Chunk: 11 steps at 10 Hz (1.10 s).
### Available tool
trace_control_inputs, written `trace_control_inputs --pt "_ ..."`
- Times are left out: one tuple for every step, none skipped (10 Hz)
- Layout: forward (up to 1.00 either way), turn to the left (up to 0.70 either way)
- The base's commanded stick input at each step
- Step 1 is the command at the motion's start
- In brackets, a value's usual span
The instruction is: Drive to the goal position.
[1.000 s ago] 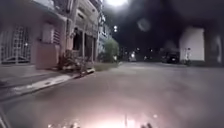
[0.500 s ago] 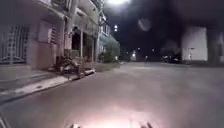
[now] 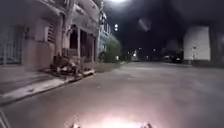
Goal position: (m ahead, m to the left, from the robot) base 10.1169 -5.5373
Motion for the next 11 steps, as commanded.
trace_control_inputs --pt "0.7 0.0" --pt "0.7 0.0" --pt "0.7 0.0" --pt "0.7 0.0" --pt "0.7 0.0" --pt "0.7 0.0" --pt "0.7 0.0" --pt "0.7 0.0" --pt "0.7 0.0" --pt "0.7 0.0" --pt "0.7 0.0"
